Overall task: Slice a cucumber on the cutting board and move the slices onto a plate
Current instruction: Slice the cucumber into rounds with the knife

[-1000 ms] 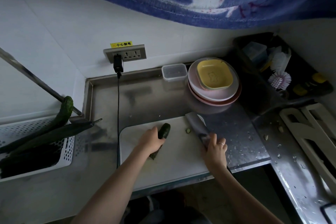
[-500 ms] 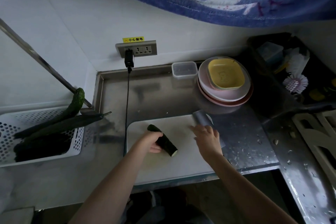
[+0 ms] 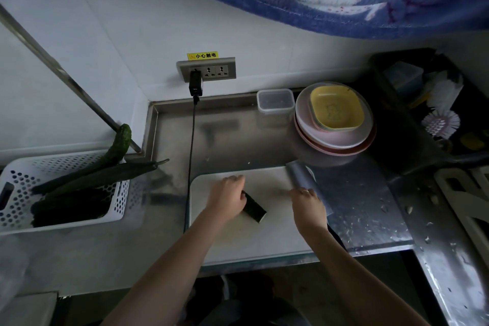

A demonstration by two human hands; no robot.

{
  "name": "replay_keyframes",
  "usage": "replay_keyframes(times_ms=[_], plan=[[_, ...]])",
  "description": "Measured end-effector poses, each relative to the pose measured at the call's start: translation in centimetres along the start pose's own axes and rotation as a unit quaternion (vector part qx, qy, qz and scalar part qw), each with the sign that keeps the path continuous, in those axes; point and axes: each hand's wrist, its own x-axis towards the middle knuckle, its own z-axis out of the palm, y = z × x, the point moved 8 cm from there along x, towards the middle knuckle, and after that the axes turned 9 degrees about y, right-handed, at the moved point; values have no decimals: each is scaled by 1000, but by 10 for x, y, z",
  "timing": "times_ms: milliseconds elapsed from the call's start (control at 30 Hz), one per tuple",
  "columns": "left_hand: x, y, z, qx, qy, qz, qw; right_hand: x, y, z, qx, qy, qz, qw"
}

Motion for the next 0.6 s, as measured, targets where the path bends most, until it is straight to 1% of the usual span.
replay_keyframes(times_ms=[33,67,133,233,333,433,500,533,600], plan=[[-1,6,6,-3,-21,50,999,0,2,-4,10,13,11,1000],[-2,9,12,6,-48,78,996,0,3,-6,23,22,17,999],[-4,11,20,65,-74,101,990,2,5,-5,62,17,30,997],[-3,14,29,143,-78,129,978,3,6,-3,125,-8,50,991],[0,16,31,161,-65,140,975,1,5,-2,157,-3,54,986],[7,21,24,168,-33,134,976,1,12,0,185,-4,87,979],[7,17,29,182,-61,121,974,2,14,0,182,-7,89,979],[6,12,34,189,-89,112,971,2,14,-1,175,-9,85,981],[6,7,36,182,-108,92,973,1,16,-2,171,-12,85,982]])
